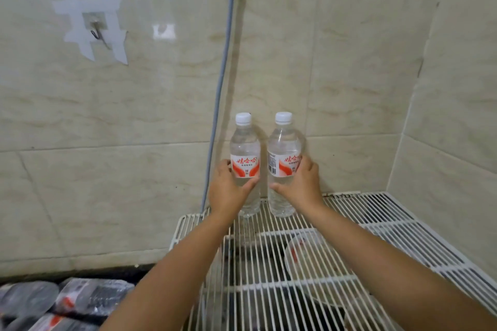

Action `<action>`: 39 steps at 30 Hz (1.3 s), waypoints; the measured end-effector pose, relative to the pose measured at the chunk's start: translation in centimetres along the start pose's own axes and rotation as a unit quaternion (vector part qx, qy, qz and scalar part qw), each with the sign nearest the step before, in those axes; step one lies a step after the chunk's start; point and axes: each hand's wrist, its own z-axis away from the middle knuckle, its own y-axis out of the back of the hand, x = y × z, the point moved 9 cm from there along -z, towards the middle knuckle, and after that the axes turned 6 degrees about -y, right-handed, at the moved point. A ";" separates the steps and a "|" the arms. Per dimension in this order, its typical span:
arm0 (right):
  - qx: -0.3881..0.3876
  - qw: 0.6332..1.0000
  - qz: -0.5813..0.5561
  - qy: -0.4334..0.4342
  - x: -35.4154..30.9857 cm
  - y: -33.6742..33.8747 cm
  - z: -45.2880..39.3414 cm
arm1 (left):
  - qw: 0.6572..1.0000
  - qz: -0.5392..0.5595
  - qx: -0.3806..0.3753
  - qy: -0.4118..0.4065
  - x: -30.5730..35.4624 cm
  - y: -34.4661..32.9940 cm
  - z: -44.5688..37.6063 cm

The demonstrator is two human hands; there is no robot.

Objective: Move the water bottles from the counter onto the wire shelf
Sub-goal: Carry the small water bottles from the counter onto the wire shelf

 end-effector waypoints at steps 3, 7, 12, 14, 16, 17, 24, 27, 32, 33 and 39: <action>-0.036 0.998 -0.049 -0.022 1.2 -0.5 0.5 | 0.998 0.035 -0.042 -0.010 -1.1 -0.4 0.3; 0.018 1.000 -0.005 -0.006 0.4 -1.5 1.4 | 0.999 0.026 -0.014 -0.023 -1.0 -1.1 0.8; 0.057 0.998 -0.016 -0.018 0.0 -2.3 1.7 | 0.999 0.030 -0.011 -0.035 -0.7 -2.0 0.9; 0.064 0.998 -0.010 -0.012 0.0 -2.5 1.7 | 0.999 0.034 -0.011 -0.035 -0.9 -1.9 0.9; 0.061 0.998 -0.003 -0.004 -0.1 -2.6 1.9 | 0.999 0.036 -0.007 -0.029 -1.1 -1.7 1.0; 0.057 0.998 -0.001 0.000 -0.1 -2.6 1.9 | 0.999 0.037 -0.006 -0.029 -1.1 -1.7 1.0; 0.027 0.999 0.025 0.003 0.9 -3.3 2.3 | 1.000 0.013 -0.001 -0.020 -1.3 -2.0 1.7; 0.012 0.999 0.029 0.006 0.9 -3.3 2.3 | 0.999 0.019 -0.009 -0.025 -0.9 -1.9 1.7; 0.005 0.983 0.186 0.006 0.0 -2.0 3.4 | 0.997 -0.026 -0.063 -0.018 -0.2 -1.5 1.9; 0.018 0.974 0.225 0.018 -0.5 -1.5 3.8 | 0.995 -0.059 -0.073 -0.020 0.0 -1.0 2.1; 0.003 0.936 0.308 0.171 -6.6 -2.1 7.6 | 0.953 -0.296 -0.054 -0.028 0.5 7.6 4.3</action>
